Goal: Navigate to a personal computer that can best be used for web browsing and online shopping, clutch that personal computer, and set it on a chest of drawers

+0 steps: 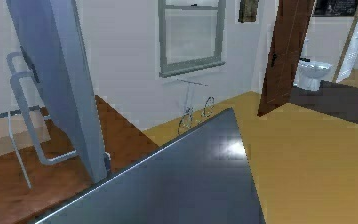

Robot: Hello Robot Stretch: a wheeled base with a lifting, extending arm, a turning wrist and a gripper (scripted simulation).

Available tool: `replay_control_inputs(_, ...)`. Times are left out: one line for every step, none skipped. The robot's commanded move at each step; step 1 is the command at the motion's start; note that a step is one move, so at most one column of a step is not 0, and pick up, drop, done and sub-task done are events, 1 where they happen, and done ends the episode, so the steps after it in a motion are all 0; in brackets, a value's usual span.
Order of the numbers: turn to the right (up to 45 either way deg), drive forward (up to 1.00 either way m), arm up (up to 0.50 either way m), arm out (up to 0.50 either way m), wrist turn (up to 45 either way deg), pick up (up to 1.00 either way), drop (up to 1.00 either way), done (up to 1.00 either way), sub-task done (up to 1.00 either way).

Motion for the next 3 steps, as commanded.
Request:
replay_control_inputs(0.0,0.1,0.0,0.0,0.0,0.0,0.0,0.0,0.0)
replay_control_inputs(-3.0,0.0,0.0,0.0,0.0,0.0,0.0,0.0,0.0)
replay_control_inputs(0.0,0.55,0.0,0.0,0.0,0.0,0.0,0.0,0.0)
